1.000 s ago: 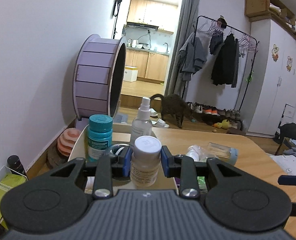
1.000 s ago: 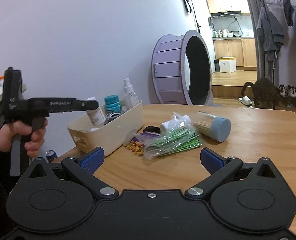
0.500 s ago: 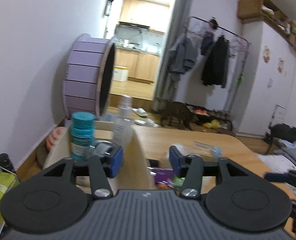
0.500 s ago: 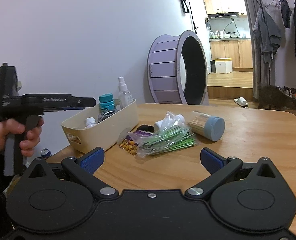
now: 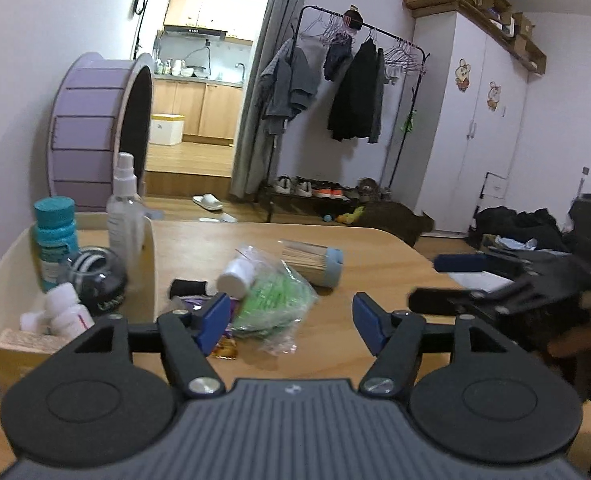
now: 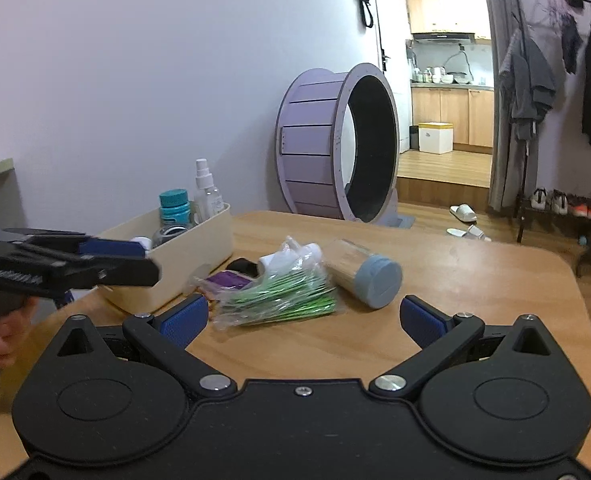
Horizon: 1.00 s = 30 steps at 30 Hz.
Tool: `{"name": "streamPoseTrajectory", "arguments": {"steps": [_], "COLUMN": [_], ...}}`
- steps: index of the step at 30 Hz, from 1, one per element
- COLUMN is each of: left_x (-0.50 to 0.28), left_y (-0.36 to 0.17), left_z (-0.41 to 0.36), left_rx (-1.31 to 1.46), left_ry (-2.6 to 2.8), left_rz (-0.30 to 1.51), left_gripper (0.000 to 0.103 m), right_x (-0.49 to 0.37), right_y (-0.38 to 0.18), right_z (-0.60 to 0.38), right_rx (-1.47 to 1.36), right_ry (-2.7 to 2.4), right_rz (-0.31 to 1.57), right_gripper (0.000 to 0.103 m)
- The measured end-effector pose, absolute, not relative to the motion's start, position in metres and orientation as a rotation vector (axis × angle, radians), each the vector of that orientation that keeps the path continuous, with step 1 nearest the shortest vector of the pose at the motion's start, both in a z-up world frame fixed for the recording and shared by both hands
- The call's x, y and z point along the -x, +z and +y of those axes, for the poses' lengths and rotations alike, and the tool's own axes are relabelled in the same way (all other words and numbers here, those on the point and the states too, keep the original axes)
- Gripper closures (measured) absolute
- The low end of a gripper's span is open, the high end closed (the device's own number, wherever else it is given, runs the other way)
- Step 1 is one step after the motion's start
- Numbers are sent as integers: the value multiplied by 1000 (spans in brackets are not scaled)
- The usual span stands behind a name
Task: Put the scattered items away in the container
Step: 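Carry the pill bottle with the left tool into the basket and release, then grasp the lying blue-capped toothpick container with the right tool and stand it upright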
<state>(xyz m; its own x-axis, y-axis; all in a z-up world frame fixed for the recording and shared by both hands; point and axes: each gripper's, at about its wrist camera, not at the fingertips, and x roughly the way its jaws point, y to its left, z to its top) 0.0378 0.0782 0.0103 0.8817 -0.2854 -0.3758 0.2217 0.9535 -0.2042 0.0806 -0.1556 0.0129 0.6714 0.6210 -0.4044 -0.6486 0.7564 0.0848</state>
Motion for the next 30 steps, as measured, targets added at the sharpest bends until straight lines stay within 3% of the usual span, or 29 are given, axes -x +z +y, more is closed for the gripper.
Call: {"name": "streamPoseTrajectory", "arguments": {"steps": [15, 19, 24, 26, 27, 30], "left_x": [-41, -41, -41, -41, -41, -40], "left_y": [2, 3, 3, 3, 2, 3], "left_z": [78, 82, 84, 84, 85, 85], "left_rx": [155, 159, 154, 158, 161, 160], "left_ry": [-264, -257, -248, -250, -251, -248], "left_rz": [415, 416, 418, 418, 419, 418], "left_gripper": [35, 35, 35, 35, 35, 35], "right_x": [-175, -197, -212, -218, -221, -221], "right_y": [-17, -28, -37, -38, -38, -37], "right_z": [-137, -130, -126, -125, -124, -127], "right_rx": [159, 137, 106, 91, 83, 67], "right_ry": [702, 708, 735, 752, 760, 767], "right_rz": [493, 543, 564, 580, 590, 607], "right_gripper": [1, 14, 18, 28, 42, 46]}}
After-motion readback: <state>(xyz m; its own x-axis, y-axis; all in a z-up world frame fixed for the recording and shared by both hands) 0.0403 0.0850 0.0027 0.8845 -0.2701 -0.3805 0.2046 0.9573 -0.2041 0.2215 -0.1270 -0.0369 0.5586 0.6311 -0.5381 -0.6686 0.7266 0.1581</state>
